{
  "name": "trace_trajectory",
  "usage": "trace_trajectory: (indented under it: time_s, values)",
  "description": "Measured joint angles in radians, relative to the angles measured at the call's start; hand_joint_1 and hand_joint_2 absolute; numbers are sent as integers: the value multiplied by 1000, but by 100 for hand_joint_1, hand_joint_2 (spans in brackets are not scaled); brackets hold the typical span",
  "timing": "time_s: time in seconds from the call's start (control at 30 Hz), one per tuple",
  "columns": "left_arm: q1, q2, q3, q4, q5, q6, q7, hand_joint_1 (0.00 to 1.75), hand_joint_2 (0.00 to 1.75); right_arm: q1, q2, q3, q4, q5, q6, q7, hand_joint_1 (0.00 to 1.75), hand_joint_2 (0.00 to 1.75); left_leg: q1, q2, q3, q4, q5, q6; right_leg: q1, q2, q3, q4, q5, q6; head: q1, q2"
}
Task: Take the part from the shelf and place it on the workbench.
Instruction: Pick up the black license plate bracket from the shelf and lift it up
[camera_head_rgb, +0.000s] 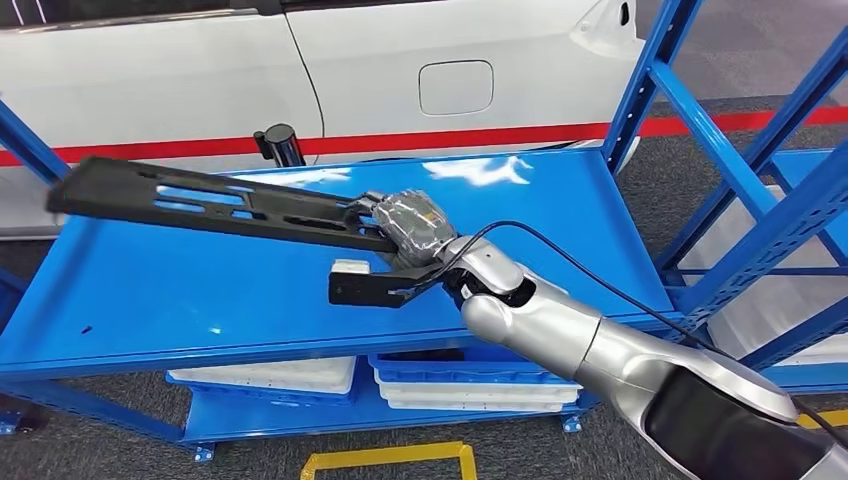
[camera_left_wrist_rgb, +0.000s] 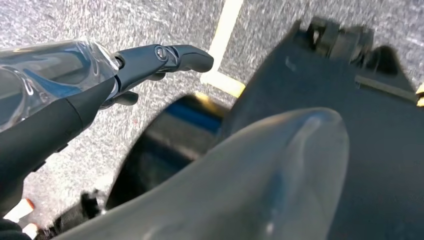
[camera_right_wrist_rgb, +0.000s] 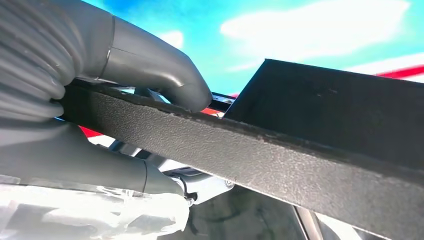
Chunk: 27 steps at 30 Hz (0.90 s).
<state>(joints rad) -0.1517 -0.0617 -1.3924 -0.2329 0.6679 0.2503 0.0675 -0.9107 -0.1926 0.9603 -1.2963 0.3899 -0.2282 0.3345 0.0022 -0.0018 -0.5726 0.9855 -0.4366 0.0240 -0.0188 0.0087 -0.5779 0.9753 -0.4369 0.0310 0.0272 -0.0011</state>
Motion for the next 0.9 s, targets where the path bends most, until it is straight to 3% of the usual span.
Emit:
trace_trajectory:
  time_s: [0.03,0.1,0.17,0.2,0.23,0.3,0.37,0.47,0.5,0.57,0.63,0.67,0.7,0.73,0.83,0.9]
  values:
    - [2,0,0,0,0,1,-2,0,0,2,-5,-11,-37,-18,-5,-4,175,175,2,0,-18,42,-25,-5,-2,0,1,-1,0,-5,-1,0]
    - [4,0,0,0,0,3,-5,0,0,9,-15,-32,-107,-52,-14,-16,175,175,5,0,-80,180,-90,-14,-2,0,1,-1,-1,-9,-3,0]
    - [6,0,0,0,2,6,-9,0,0,25,-26,-50,-176,-112,-30,-48,175,175,6,0,-130,284,-121,-15,-1,0,2,-1,-2,-11,-3,0]
    - [7,0,1,0,3,7,-11,0,0,34,-32,-59,-210,-154,-41,-70,175,175,6,0,-129,279,-108,-13,-1,2,4,0,-3,-11,-3,0]
    - [9,0,1,0,3,9,-13,0,0,42,-37,-69,-244,-198,-52,-92,175,175,5,0,-109,232,-77,-9,0,4,6,0,-4,-11,-3,0]
    - [10,1,1,0,3,12,-19,0,0,53,-47,-90,-306,-284,-68,-127,175,175,2,0,-39,81,-8,2,1,8,9,0,-7,-8,-3,0]
    - [11,1,1,1,2,14,-28,0,0,68,-59,-112,-367,-359,-74,-156,175,175,-4,-2,2,-11,18,9,4,10,6,0,-9,-1,-2,0]
    - [16,1,1,1,0,17,-36,0,131,94,-78,-134,-442,-418,-75,-182,175,175,-6,-3,5,-26,18,15,2,9,4,-1,-11,12,-2,0]
    - [17,1,1,1,1,20,-38,0,175,101,-84,-141,-464,-432,-75,-191,175,175,-4,-3,7,-30,21,21,2,8,-1,13,-23,16,-1,0]
    - [17,1,2,1,4,30,-48,0,175,120,-98,-155,-508,-475,-71,-222,175,175,-1,-2,11,-36,24,31,2,5,-40,105,-80,19,1,0]
    - [18,1,3,1,10,41,-60,0,175,150,-107,-165,-550,-527,-63,-259,175,175,-3,-2,13,-36,23,36,2,5,-105,247,-143,21,2,0]
    - [18,1,3,1,12,45,-65,0,175,169,-111,-167,-568,-547,-58,-273,175,175,-3,-3,14,-36,22,37,2,4,-127,292,-154,22,2,0]
    - [18,1,3,1,15,47,-68,0,175,185,-114,-168,-584,-560,-54,-283,175,175,-3,-3,16,-35,21,37,2,4,-131,299,-145,23,3,0]
    - [18,1,4,1,16,48,-70,0,175,198,-118,-169,-600,-567,-51,-290,175,175,-3,-3,18,-35,20,37,2,3,-116,265,-118,23,3,0]
    - [17,1,6,1,18,51,-76,0,175,216,-128,-173,-641,-576,-47,-300,175,175,-6,-5,23,-32,14,30,2,-1,-12,52,-25,19,2,0]
    - [17,1,11,1,24,64,-96,0,175,237,-131,-175,-665,-587,-45,-319,175,175,-9,-5,23,-31,12,22,6,-1,15,-6,-11,12,2,0]
